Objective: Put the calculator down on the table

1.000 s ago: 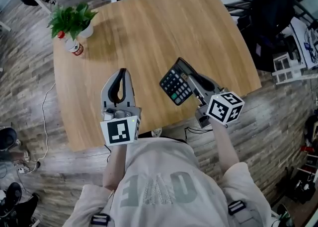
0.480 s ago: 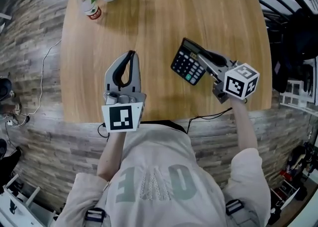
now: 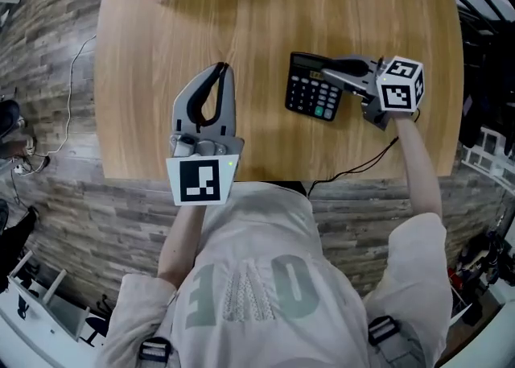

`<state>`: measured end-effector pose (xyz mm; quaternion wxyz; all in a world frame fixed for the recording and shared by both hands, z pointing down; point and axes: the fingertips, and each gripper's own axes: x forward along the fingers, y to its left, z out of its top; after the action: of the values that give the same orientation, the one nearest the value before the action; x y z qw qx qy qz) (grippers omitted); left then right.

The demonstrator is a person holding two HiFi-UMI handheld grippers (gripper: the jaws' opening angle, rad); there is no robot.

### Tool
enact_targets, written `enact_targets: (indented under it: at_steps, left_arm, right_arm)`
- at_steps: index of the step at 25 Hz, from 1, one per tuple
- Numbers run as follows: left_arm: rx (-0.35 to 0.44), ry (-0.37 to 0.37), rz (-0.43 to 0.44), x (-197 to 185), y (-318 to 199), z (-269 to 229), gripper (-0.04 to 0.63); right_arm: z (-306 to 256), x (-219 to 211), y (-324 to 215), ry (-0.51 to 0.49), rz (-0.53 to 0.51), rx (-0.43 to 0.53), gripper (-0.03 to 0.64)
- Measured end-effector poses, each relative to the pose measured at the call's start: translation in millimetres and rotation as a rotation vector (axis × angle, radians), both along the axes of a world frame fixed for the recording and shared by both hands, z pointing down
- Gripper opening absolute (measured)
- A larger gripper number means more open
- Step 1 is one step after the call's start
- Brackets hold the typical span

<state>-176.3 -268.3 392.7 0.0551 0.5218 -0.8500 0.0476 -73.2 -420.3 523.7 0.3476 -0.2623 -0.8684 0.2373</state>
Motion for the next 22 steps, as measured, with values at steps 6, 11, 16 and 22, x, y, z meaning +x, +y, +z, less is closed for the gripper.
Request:
enact_targets:
  at_steps: [6, 11, 16, 22]
  left_arm:
    - [-0.016, 0.023, -0.006, 1, 6, 11, 0.019]
    - [-0.040, 0.023, 0.006, 3, 9, 19, 0.019]
    - [-0.046, 0.007, 0.017, 3, 9, 17, 0.018]
    - [-0.040, 0.006, 0.030, 5, 10, 17, 0.018]
  right_arm:
    - [23, -6, -4, 0.027, -0.026, -0.036, 0.086]
    - [32, -9, -4, 0.028, -0.069, 0.040, 0.089]
    - [36, -10, -5, 0.037, -0.090, 0.126, 0.098]
    - [45, -11, -11, 0.033, -0.077, 0.229, 0.138]
